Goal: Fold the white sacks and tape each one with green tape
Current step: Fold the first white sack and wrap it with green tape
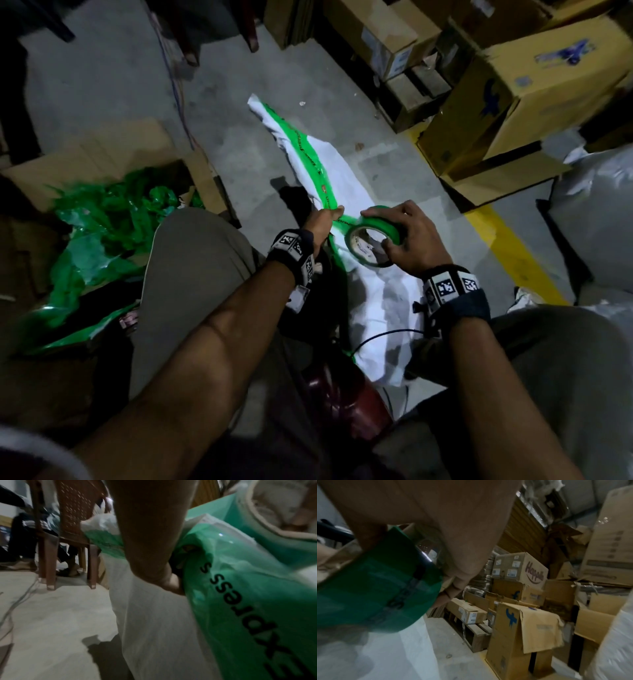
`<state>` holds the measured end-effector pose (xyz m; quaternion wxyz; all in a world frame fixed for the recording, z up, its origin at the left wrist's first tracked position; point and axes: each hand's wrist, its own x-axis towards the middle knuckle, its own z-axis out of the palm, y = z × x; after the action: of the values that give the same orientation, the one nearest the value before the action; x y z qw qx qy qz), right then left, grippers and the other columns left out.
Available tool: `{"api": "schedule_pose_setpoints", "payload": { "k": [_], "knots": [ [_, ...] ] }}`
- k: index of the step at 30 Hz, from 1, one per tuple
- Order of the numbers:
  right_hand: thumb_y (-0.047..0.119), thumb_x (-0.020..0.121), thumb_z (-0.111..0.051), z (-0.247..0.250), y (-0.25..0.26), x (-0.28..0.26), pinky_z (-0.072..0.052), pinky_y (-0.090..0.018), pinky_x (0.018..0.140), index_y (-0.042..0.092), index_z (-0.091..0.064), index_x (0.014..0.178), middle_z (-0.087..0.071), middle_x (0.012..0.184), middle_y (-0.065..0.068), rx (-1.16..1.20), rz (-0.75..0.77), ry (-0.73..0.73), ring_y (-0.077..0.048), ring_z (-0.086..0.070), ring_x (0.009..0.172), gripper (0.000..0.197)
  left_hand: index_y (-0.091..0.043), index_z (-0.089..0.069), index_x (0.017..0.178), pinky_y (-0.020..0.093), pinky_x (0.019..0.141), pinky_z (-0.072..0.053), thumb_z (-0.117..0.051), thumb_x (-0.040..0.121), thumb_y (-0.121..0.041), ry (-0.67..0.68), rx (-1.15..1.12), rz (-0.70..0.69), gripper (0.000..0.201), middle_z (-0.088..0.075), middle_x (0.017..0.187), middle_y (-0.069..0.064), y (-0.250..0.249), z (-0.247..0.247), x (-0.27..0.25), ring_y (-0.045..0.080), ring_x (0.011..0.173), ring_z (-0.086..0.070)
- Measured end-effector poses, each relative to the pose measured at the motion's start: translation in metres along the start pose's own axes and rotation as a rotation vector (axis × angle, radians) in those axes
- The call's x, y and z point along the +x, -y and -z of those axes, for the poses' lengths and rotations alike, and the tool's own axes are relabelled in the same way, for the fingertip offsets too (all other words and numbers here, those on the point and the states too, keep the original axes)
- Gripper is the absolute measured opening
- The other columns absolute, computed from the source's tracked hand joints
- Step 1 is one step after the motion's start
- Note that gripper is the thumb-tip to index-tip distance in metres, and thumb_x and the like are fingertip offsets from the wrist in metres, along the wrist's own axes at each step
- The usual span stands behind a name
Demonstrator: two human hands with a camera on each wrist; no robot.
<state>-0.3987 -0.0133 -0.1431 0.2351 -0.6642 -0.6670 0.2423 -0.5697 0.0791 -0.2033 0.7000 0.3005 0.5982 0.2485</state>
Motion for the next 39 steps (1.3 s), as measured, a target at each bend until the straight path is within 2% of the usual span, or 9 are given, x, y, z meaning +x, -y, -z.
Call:
{"api": "schedule_pose_setpoints", "payload": {
  "k": [3, 9, 12, 16, 21, 26, 30, 32, 39],
  "knots": [
    [0.025, 0.066, -0.055, 0.004, 0.011, -0.005, -0.055, -0.04, 0.083, 0.047, -0.065, 0.123, -0.047, 0.102, 0.001, -0.023, -0.057, 0.056, -0.021, -0.059, 0.095, 0.061, -0.009, -0.066, 0.084, 0.048, 0.093, -0.054, -0.062, 0.098, -0.017, 0.019, 0.046, -0.022, 0.016, -0.07, 0.105, 0.021, -0.009, 0.008, -0.005, 0.035, 0.094, -0.069],
    [0.069, 0.065, -0.04, -0.013, 0.02, -0.032, -0.051, -0.041, 0.08, 0.057, -0.058, 0.127, -0.042, 0.096, 0.007, -0.209, -0.186, 0.224, -0.032, -0.062, 0.092, 0.066, -0.011, -0.064, 0.095, 0.049, 0.097, -0.054, -0.063, 0.096, -0.028, -0.022, -0.082, 0.02, 0.017, -0.068, 0.102, 0.014, -0.016, 0.019, -0.01, 0.034, 0.088, -0.068],
    [0.055, 0.08, -0.066, -0.034, 0.016, -0.041, -0.051, -0.04, 0.085, 0.05, -0.048, 0.141, -0.04, 0.108, 0.0, -0.063, -0.193, 0.207, -0.035, -0.061, 0.097, 0.064, -0.013, -0.071, 0.093, 0.048, 0.085, -0.058, -0.062, 0.097, -0.033, 0.032, -0.346, 0.04, 0.023, -0.076, 0.098, 0.014, -0.017, 0.015, -0.03, 0.036, 0.094, -0.073],
    [0.066, 0.064, -0.052, -0.054, 0.014, -0.045, -0.046, -0.043, 0.101, 0.042, -0.036, 0.15, -0.042, 0.123, -0.008, 0.144, -0.262, 0.21, -0.034, -0.057, 0.111, 0.091, -0.012, -0.074, 0.1, 0.044, 0.087, -0.057, -0.065, 0.096, -0.031, 0.2, -0.571, 0.037, 0.022, -0.073, 0.098, 0.014, 0.003, 0.002, -0.049, 0.029, 0.085, -0.071],
    [0.031, 0.07, -0.089, -0.072, 0.008, -0.05, -0.037, -0.023, 0.098, 0.014, -0.031, 0.146, -0.036, 0.133, -0.013, 0.234, -0.384, 0.079, -0.023, -0.05, 0.115, 0.098, -0.004, -0.069, 0.112, 0.041, 0.079, -0.061, -0.091, 0.07, -0.018, -0.117, -0.256, 0.026, 0.05, -0.074, 0.109, 0.012, 0.031, -0.011, -0.044, 0.028, 0.09, -0.074],
    [0.023, 0.067, -0.093, -0.077, 0.003, -0.054, -0.045, -0.029, 0.089, 0.015, -0.034, 0.132, -0.031, 0.122, -0.004, 0.255, -0.409, -0.011, -0.014, -0.044, 0.101, 0.088, 0.001, -0.065, 0.082, 0.023, 0.057, -0.054, -0.066, 0.096, -0.024, -0.002, -0.08, 0.28, 0.029, -0.069, 0.056, 0.006, 0.041, -0.009, -0.043, 0.015, 0.045, -0.065],
    [0.025, 0.069, -0.09, -0.078, 0.002, -0.055, -0.041, -0.021, 0.082, 0.024, -0.039, 0.13, -0.04, 0.12, -0.005, 0.256, -0.349, 0.019, -0.006, -0.045, 0.095, 0.08, -0.002, -0.067, 0.123, 0.035, 0.099, -0.051, -0.068, 0.091, -0.038, -0.137, 0.145, 0.166, 0.048, -0.07, 0.12, 0.013, 0.052, -0.005, -0.031, 0.026, 0.106, -0.068],
    [0.026, 0.07, -0.088, -0.079, 0.002, -0.055, -0.042, -0.021, 0.09, 0.027, -0.041, 0.136, -0.042, 0.125, -0.006, 0.223, -0.269, 0.005, 0.004, -0.038, 0.097, 0.081, -0.003, -0.059, 0.135, 0.03, 0.102, -0.045, -0.062, 0.095, -0.04, -0.138, 0.286, 0.079, 0.055, -0.064, 0.133, 0.013, 0.046, -0.005, -0.033, 0.028, 0.122, -0.06],
    [0.015, 0.081, -0.064, -0.046, 0.007, -0.044, -0.051, -0.037, 0.09, 0.051, -0.041, 0.142, -0.046, 0.12, -0.005, 0.075, -0.202, -0.065, -0.023, -0.052, 0.103, 0.074, -0.001, -0.068, 0.118, 0.025, 0.082, -0.048, -0.06, 0.096, -0.019, -0.037, 0.358, -0.031, 0.029, -0.07, 0.116, 0.007, 0.024, -0.01, -0.028, 0.022, 0.105, -0.066]
  ]
}}
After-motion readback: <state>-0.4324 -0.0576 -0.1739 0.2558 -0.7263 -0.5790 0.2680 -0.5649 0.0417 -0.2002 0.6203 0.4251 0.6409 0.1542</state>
